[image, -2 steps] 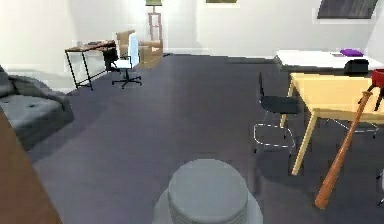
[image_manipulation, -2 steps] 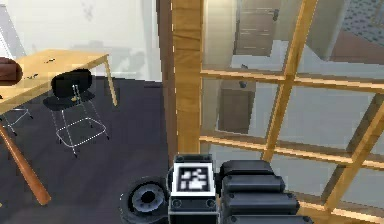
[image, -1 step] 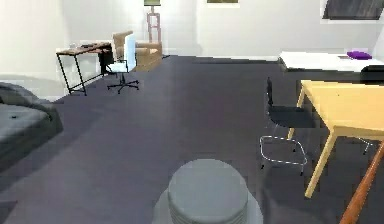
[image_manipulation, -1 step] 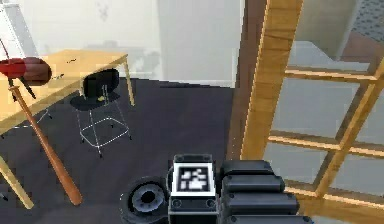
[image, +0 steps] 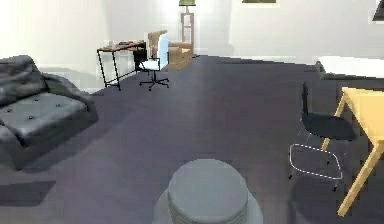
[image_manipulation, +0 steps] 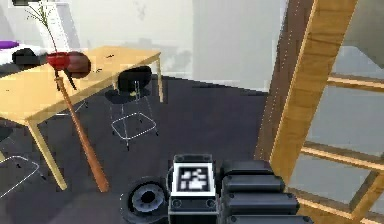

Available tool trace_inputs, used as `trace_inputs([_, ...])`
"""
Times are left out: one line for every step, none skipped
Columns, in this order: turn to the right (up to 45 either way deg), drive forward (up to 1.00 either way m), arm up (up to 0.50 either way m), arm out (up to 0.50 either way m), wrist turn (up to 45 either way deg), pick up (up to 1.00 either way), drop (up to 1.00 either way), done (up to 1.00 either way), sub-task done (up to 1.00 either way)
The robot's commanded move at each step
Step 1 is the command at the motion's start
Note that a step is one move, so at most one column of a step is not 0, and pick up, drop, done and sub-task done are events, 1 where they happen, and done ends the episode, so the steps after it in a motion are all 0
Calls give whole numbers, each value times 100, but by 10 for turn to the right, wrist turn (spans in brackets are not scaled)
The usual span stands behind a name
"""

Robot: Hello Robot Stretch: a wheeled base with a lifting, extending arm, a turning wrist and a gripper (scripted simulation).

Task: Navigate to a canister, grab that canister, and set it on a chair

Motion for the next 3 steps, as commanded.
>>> trace_inputs([0, 100, 0, 0, 0, 0, 0, 0, 0])
trace_inputs([0, 100, 0, 0, 0, 0, 0, 0, 0])
trace_inputs([0, 100, 0, 0, 0, 0, 0, 0, 0])
